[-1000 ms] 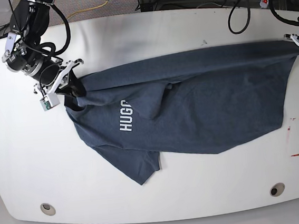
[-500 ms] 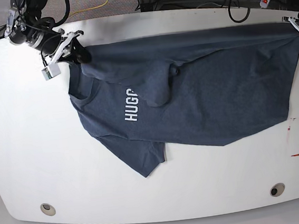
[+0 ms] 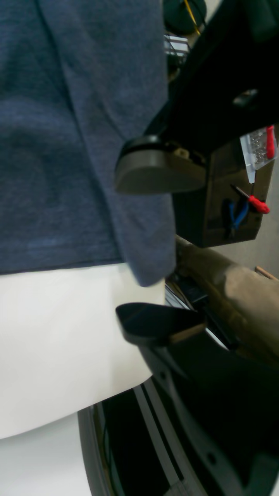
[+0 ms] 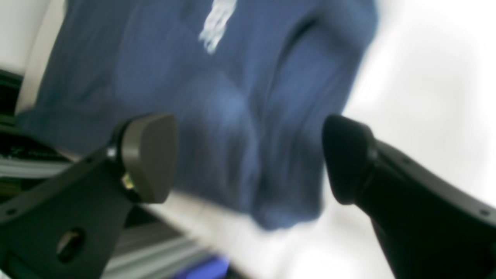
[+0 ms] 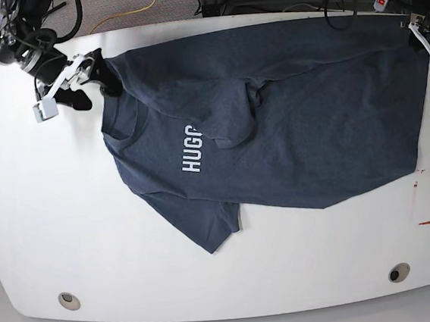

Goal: Fold the T-shirt properly
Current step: 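Grasp the shirt's side edge with both grippers, spaced along it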

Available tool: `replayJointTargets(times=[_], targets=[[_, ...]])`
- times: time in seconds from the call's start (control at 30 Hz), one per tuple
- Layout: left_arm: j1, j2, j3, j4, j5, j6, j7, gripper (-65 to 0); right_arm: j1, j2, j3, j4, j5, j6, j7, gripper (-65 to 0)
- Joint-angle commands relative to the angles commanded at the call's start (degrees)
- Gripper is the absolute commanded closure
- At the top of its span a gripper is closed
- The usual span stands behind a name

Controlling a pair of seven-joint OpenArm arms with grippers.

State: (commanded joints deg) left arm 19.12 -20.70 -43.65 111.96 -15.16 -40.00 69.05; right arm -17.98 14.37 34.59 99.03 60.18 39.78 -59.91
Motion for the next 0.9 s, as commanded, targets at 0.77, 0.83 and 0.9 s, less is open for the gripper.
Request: replayJointTargets(times=[0.77, 0.83, 0.9], targets=[[-8.2, 1.9, 0.0, 0.0, 5.6, 0.0, 0.0, -39.6, 31.8, 1.8, -5.6, -32.4, -26.5, -3.52, 1.4, -48.7], [-10.5, 2.8, 0.0, 0.0, 9.7, 0.0, 0.0, -39.7, 31.8, 1.3, -7.6, -32.6, -26.3, -3.52, 1.4, -48.5], [-11.9, 3.3, 0.0, 0.0, 12.1, 0.0, 0.0, -39.9, 31.8, -0.1, -9.0, -32.6, -26.5, -3.52, 1.5, -48.5]])
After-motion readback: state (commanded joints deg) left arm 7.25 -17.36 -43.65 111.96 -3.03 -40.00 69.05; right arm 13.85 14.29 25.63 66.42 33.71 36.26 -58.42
